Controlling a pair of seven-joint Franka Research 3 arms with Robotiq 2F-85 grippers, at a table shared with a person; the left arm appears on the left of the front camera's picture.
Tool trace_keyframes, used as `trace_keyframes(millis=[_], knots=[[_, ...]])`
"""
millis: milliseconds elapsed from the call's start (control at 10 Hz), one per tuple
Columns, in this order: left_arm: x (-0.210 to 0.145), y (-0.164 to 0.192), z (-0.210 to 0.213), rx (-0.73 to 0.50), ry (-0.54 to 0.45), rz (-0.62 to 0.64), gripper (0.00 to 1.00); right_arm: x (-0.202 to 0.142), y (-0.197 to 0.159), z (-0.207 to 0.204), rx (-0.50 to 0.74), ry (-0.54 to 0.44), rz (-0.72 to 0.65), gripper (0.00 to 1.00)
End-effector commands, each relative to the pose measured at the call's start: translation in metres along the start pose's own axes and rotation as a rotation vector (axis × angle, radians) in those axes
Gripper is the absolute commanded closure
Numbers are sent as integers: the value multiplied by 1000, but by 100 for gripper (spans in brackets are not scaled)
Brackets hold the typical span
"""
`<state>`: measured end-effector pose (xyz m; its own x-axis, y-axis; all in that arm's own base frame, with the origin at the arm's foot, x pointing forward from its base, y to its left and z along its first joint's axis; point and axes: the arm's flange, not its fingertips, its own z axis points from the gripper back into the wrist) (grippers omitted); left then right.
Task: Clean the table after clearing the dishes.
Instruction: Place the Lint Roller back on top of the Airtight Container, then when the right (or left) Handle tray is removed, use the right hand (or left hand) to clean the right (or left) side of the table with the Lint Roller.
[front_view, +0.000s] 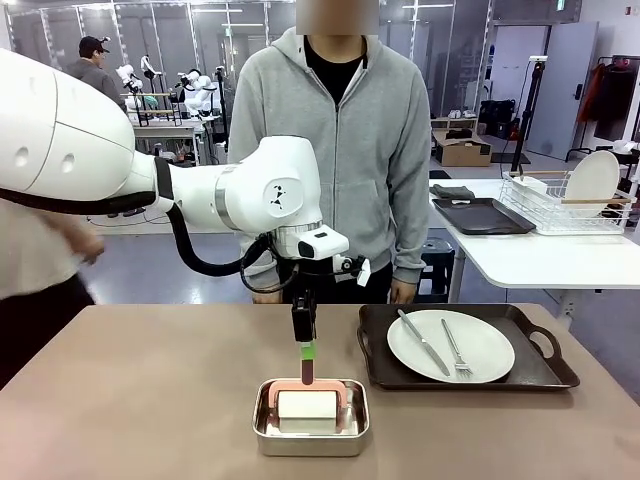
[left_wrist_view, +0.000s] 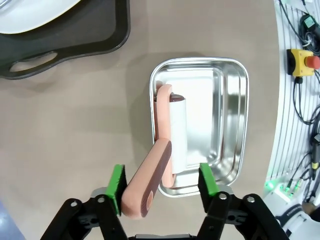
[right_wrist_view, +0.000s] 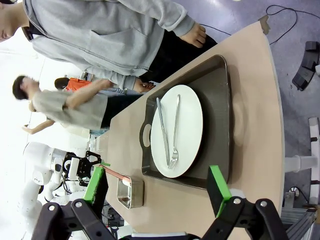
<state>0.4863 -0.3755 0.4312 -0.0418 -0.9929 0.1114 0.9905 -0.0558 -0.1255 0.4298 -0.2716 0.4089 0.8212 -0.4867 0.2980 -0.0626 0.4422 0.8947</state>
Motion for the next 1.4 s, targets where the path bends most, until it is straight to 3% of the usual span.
trace_keyframes(millis=[0, 1100, 1300], knots=[[-5, -7, 8, 2, -2, -4, 0, -2, 2, 1, 5, 0, 1, 0], [0, -1, 4, 7, -2, 1, 0, -2, 2, 1, 5, 0, 1, 0], [-36, 11, 71, -1, -61, 159, 0, -2, 2, 1, 5, 0, 1, 0]])
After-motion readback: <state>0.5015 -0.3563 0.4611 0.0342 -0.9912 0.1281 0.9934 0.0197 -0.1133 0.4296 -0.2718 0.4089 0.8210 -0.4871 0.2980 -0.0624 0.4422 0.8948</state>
